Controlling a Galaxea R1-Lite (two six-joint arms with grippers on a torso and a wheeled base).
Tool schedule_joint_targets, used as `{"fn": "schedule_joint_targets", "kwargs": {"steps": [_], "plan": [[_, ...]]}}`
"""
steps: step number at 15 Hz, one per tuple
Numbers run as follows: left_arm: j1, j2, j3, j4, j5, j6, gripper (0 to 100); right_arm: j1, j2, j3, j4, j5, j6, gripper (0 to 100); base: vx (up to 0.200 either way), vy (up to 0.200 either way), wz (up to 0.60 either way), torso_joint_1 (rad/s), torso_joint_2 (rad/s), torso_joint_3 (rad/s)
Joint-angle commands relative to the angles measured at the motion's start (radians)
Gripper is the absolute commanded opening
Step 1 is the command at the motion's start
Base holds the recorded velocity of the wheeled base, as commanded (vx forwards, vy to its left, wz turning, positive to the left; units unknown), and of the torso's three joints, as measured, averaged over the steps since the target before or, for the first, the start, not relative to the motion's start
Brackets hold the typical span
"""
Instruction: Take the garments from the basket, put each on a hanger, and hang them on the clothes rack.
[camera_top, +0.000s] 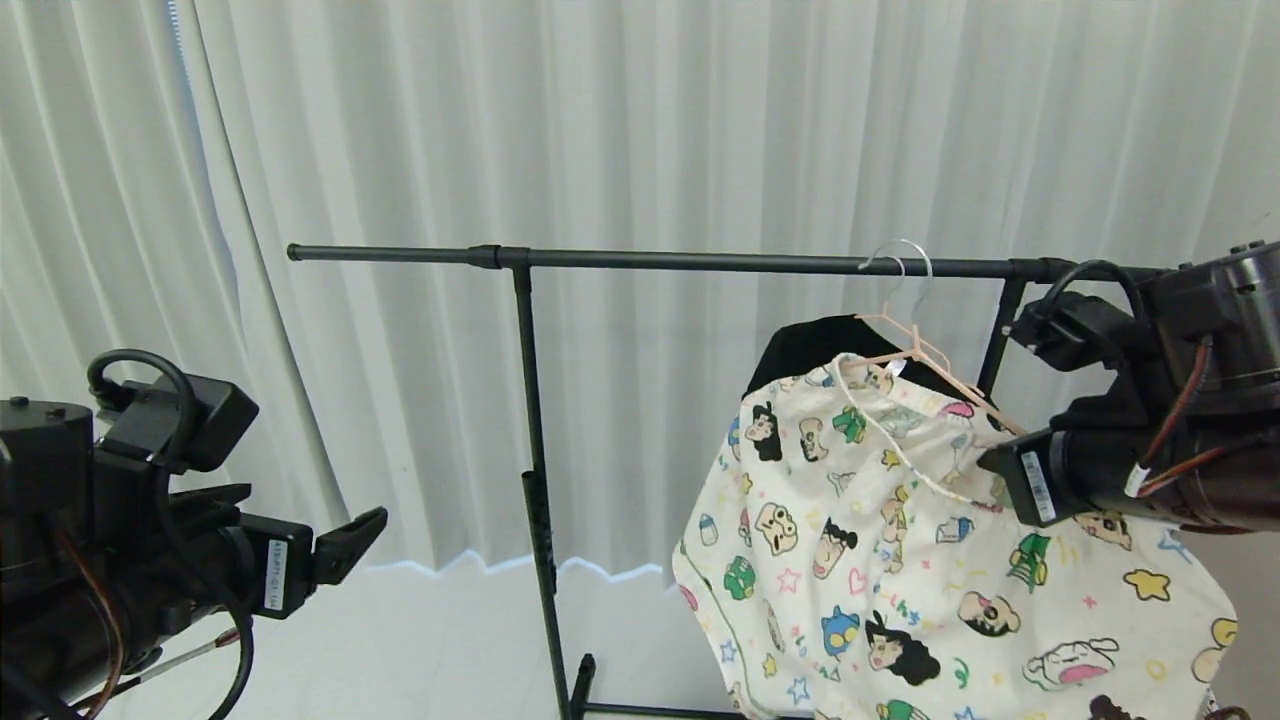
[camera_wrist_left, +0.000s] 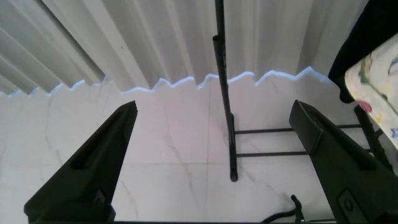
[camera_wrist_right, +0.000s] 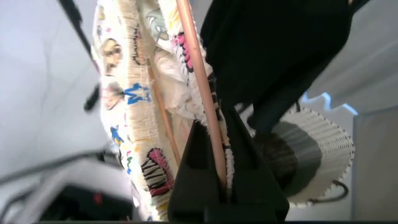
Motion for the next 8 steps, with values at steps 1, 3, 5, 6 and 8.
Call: {"fn": "schedule_joint_targets", "kwargs": {"steps": [1, 3, 5, 6, 8], "plan": [[-0.003, -0.007, -0.002, -0.001, 0.000, 0.020, 100, 0.001, 0.071, -0.056, -0.028, -0.027, 0.013, 0, 0.000, 0.000, 0.00, 0.000, 0.00, 0.000], [-0.017, -0.002, 0.006, -0.052, 0.000, 0.039, 100, 0.001, 0.092, -0.094, -0.050, -0.030, 0.013, 0, 0.000, 0.000, 0.00, 0.000, 0.00, 0.000], [-0.018, 0.000, 0.007, -0.067, 0.000, 0.057, 100, 0.001, 0.094, -0.109, -0.053, -0.032, 0.013, 0, 0.000, 0.000, 0.00, 0.000, 0.00, 0.000], [-0.018, 0.000, 0.006, -0.067, 0.000, 0.057, 100, 0.006, 0.094, -0.109, -0.053, -0.033, 0.010, 0, 0.000, 0.000, 0.00, 0.000, 0.00, 0.000], [-0.018, -0.004, 0.007, -0.067, -0.001, 0.054, 100, 0.016, 0.092, -0.108, -0.053, -0.053, 0.011, 0, 0.000, 0.000, 0.00, 0.000, 0.00, 0.000]]}}
